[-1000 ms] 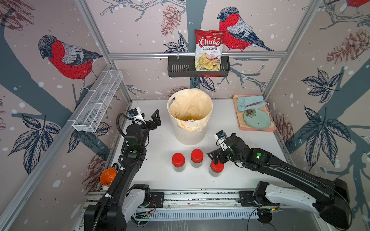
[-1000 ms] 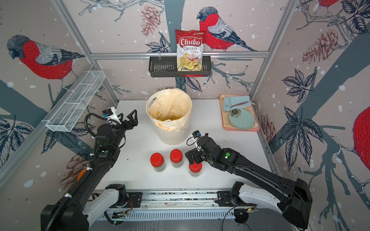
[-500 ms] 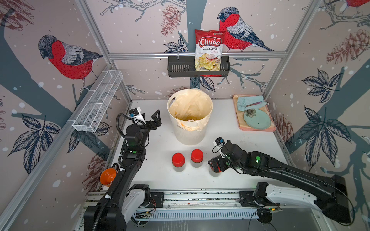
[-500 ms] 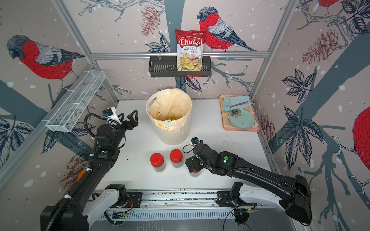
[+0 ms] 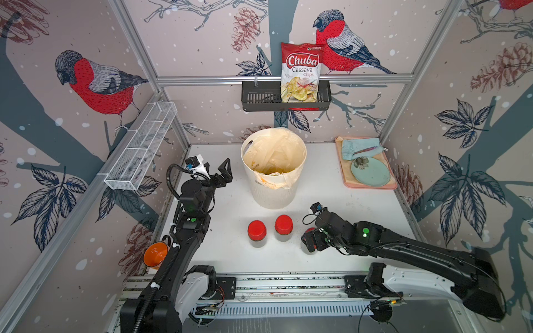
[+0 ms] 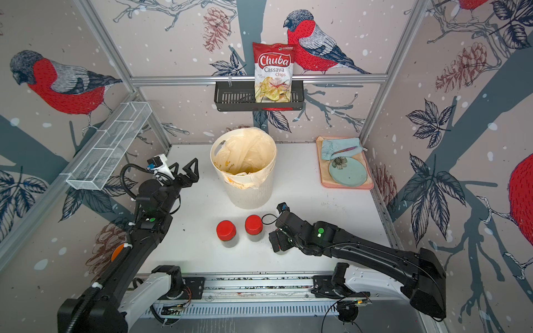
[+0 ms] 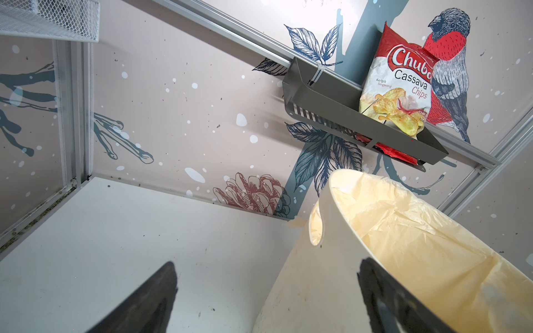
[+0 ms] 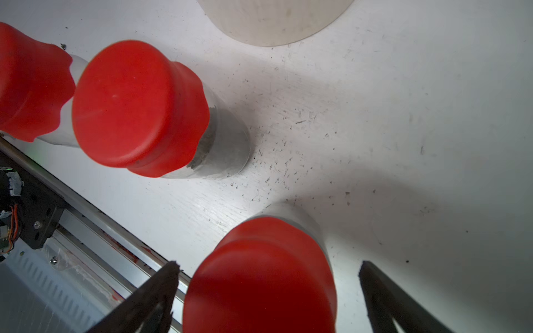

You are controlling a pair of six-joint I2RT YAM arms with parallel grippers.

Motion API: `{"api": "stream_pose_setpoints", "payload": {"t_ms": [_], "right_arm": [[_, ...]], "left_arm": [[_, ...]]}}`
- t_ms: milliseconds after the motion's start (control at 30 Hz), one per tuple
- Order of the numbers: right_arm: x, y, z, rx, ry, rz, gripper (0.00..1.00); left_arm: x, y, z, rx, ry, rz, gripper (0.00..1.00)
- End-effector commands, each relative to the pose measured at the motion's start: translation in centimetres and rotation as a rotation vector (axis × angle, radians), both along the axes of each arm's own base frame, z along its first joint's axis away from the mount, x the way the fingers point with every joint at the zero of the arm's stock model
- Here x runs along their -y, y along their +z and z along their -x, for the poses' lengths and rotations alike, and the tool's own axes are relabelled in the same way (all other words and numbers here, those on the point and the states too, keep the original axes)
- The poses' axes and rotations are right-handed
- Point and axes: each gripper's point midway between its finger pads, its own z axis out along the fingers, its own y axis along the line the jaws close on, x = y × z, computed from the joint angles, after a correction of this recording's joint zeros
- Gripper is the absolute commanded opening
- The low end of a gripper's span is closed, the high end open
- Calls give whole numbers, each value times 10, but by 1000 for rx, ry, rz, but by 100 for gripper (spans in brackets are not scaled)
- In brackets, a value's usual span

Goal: Empty moldy tea leaves from jars
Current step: Pick up the jar from the center of the board.

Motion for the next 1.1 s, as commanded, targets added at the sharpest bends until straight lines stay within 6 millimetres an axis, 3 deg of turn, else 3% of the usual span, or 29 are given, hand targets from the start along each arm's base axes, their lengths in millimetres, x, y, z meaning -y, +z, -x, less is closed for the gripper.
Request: {"api": "stream_pose_setpoints", "payload": {"t_ms": [0, 633, 1067], "right_arm": [[2, -4, -1, -5, -22, 10, 97], [-1, -19, 2, -29, -12, 35, 88], [-2, -15, -6, -3, -33, 47, 66]], "left_arm": [[1, 4, 1, 14, -9, 16, 96], [0, 6, 4, 19, -1, 17, 96], [-2, 9, 5, 27, 5, 18, 96]]}}
